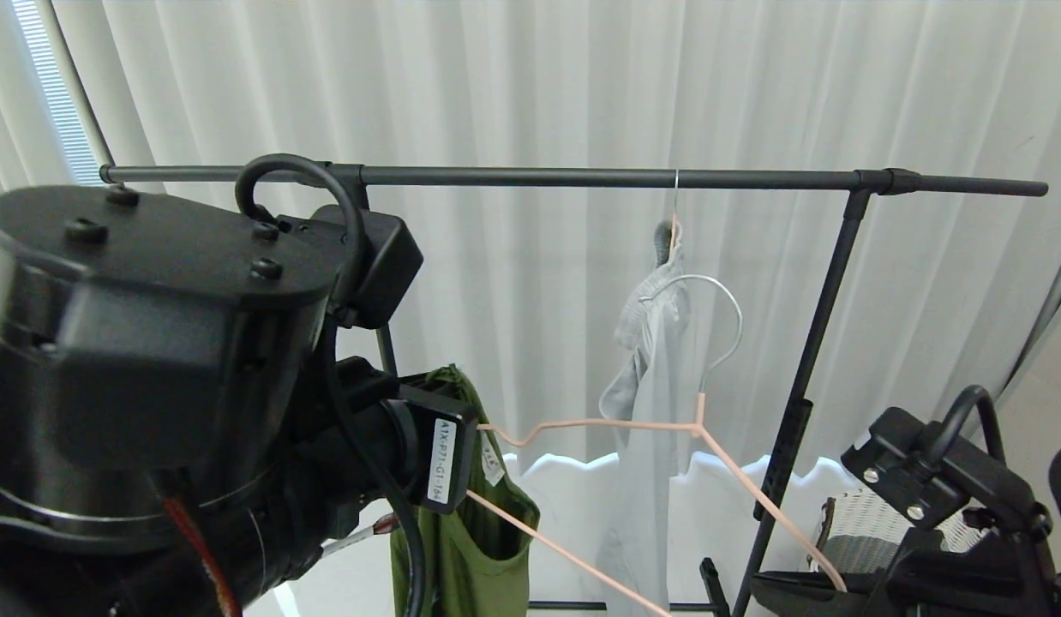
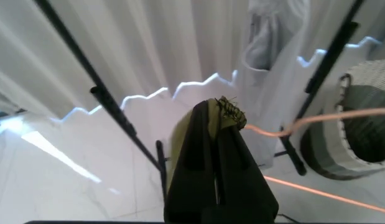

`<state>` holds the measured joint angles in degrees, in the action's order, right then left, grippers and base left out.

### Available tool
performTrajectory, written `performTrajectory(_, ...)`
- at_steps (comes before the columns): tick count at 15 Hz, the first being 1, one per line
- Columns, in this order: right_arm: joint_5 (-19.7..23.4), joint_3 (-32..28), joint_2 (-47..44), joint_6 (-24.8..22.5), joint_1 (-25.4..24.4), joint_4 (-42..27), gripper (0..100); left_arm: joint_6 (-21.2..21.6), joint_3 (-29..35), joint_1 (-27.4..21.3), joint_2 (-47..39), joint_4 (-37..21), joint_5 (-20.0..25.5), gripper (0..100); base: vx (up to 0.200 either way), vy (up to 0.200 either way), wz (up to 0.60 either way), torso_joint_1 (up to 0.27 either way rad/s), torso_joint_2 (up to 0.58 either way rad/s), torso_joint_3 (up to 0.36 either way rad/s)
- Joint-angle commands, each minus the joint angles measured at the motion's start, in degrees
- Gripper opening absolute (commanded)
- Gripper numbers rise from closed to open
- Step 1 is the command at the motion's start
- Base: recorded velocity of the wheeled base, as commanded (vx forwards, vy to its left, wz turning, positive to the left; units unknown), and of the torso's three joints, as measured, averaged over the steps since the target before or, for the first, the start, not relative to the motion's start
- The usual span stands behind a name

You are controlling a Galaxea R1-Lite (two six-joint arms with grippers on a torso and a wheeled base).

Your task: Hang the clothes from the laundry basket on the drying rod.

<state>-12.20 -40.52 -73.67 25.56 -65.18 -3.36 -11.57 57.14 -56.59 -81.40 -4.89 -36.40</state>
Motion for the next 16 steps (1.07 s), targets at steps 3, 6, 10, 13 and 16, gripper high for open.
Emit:
performTrajectory(3,-0.63,-0.79,-3.68,0.01,-0.73,3.36,0,-1.53,0.96,-2.65,-0.87,0.05,0.37,0,0.0,0.0,0.0,0.0,0.0,0.0)
performTrajectory(6,-0.72,-0.96,-7.02,-0.08,-1.26,7.85,0,-2.49,1.31,-5.11,-0.61,1.02,2.21,0,0.0,0.0,0.0,0.0,0.0,0.0)
performTrajectory(10,-0.81,-1.14,-11.32,0.01,-2.23,12.42,0,-4.87,2.63,-8.89,-0.78,1.55,3.79,0,0.0,0.0,0.0,0.0,0.0,0.0)
performTrajectory(13,-0.72,-4.57,-14.66,0.01,-2.58,13.65,0,-5.13,2.8,-9.68,-0.87,2.52,4.5,0,0.0,0.0,0.0,0.0,0.0,0.0)
performTrajectory(16,-0.89,-6.68,-18.53,0.1,-3.81,16.02,0,-5.22,2.36,-10.12,-0.61,3.83,5.02,0,0.0,0.0,0.0,0.0,0.0,0.0)
